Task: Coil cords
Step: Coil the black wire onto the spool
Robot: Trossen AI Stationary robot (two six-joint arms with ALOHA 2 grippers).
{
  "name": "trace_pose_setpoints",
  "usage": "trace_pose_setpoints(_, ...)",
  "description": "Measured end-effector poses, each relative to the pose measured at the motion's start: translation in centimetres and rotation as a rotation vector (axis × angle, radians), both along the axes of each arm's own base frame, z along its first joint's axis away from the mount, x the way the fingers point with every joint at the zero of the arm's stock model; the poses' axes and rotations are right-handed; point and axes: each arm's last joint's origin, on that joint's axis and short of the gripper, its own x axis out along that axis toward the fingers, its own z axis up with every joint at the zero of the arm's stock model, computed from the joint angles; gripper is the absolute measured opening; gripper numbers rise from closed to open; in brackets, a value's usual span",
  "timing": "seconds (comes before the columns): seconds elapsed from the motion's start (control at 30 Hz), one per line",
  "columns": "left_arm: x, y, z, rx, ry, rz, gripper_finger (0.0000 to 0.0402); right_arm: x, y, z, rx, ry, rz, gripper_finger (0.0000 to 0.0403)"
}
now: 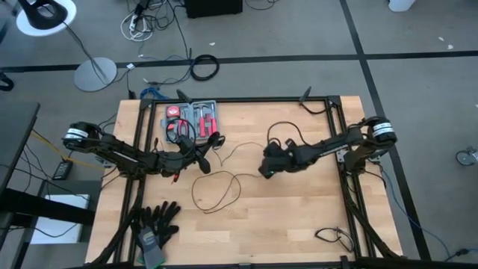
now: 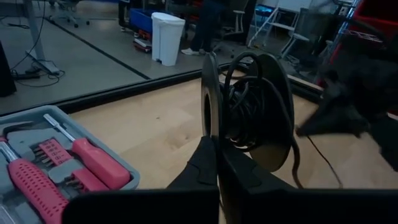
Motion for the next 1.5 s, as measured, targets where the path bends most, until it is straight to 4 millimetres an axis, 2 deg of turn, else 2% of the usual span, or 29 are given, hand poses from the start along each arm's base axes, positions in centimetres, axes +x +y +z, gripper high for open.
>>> trace_pose_setpoints(0.13, 0.0, 0.0, 0.0, -0.001, -0.001, -0.006, 0.0, -1.9, 0.6, -1.2, 0.121, -0.251, 0.105, 0.0)
trace_pose_setpoints(0.3, 0.0, 0.0, 0.0, -0.002, -0.003, -0.007, 0.0, -5.5, -0.2, -2.8, 0.217, -0.57, 0.21, 0.0001)
trace_pose_setpoints(0.47, 0.1, -0.1, 0.1, -0.006, -0.013, -0.021, 0.0, -7.8, -1.0, -4.0, 0.231, -0.685, 0.18, 0.0028)
trace_pose_setpoints(0.73, 0.1, -0.1, 0.3, -0.009, -0.031, -0.022, 0.0, -7.8, -1.1, -3.9, 0.113, -0.676, 0.281, 0.0126)
trace_pose_setpoints(0.9, 0.2, -0.2, 0.4, -0.018, -0.049, -0.056, 0.0, -7.9, -1.5, -3.0, -0.006, -0.672, 0.325, 0.0179)
trace_pose_setpoints(1.03, 0.2, -0.2, 0.4, -0.019, -0.052, -0.063, 0.0, -8.1, -2.1, -1.5, -0.083, -0.712, 0.351, 0.0202)
trace_pose_setpoints(1.23, 0.2, -0.2, 0.7, -0.021, -0.075, -0.063, 0.0, -8.2, -2.8, 0.7, -0.145, -0.832, 0.332, 0.0205)
trace_pose_setpoints(1.37, 0.3, -0.2, 1.1, 0.001, -0.101, -0.066, 0.0, -6.1, -2.5, 1.5, -0.174, -0.811, 0.393, 0.02)
trace_pose_setpoints(1.5, 0.3, -0.2, 1.4, 0.015, -0.126, -0.063, 0.0, -2.0, -1.9, 1.7, -0.214, -0.751, 0.497, 0.0198)
